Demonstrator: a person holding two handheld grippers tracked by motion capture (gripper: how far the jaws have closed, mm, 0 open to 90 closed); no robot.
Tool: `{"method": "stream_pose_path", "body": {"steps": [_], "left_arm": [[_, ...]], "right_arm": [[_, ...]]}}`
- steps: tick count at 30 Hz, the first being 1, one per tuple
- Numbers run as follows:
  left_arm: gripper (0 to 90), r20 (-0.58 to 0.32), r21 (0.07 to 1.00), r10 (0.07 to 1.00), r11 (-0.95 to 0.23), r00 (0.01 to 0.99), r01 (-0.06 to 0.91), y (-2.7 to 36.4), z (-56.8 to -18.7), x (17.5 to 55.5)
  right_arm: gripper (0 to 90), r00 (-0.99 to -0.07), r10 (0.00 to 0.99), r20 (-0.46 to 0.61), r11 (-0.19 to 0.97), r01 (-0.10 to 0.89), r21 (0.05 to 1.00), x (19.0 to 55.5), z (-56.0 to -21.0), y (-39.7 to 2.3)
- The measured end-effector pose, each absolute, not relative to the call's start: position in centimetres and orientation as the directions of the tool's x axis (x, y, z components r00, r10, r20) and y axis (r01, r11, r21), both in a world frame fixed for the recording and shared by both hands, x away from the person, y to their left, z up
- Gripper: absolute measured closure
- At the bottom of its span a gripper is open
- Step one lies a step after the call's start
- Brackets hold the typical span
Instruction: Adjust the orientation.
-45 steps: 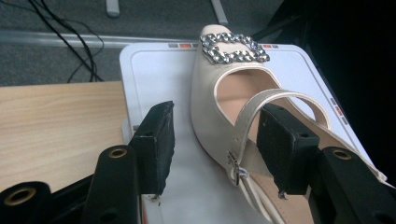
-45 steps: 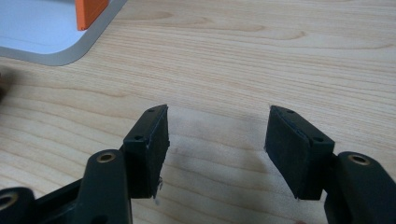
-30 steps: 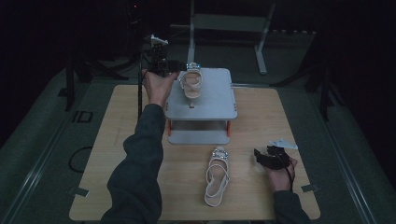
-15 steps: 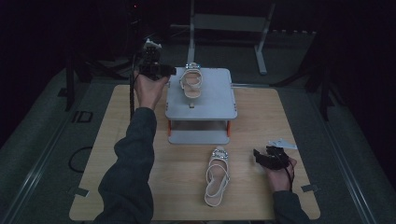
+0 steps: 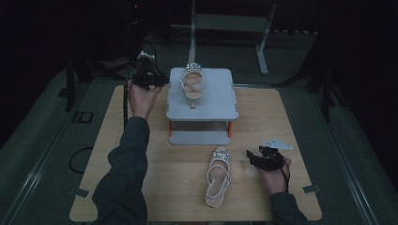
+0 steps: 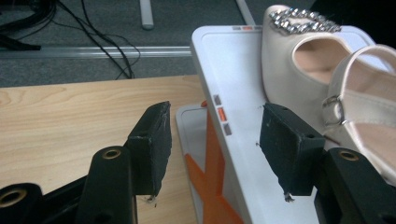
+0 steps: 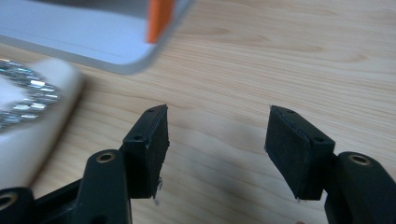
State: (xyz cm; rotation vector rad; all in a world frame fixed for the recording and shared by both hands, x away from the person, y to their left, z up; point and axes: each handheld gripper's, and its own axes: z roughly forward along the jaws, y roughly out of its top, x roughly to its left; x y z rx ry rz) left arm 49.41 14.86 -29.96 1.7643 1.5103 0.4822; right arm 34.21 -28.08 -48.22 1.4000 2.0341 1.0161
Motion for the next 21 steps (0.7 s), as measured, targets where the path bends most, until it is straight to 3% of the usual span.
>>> {"method": "stream_pose_path", "body": {"steps": [21], "left_arm": [[43.9, -0.146, 0.77, 0.952, -0.061, 0.268, 0.635, 14.2, -29.3, 47.9]], "right_arm": [[39.6, -0.571, 0.807, 0.149, 0.257, 0.567, 0.783, 31.4, -47.0, -22.8]]}}
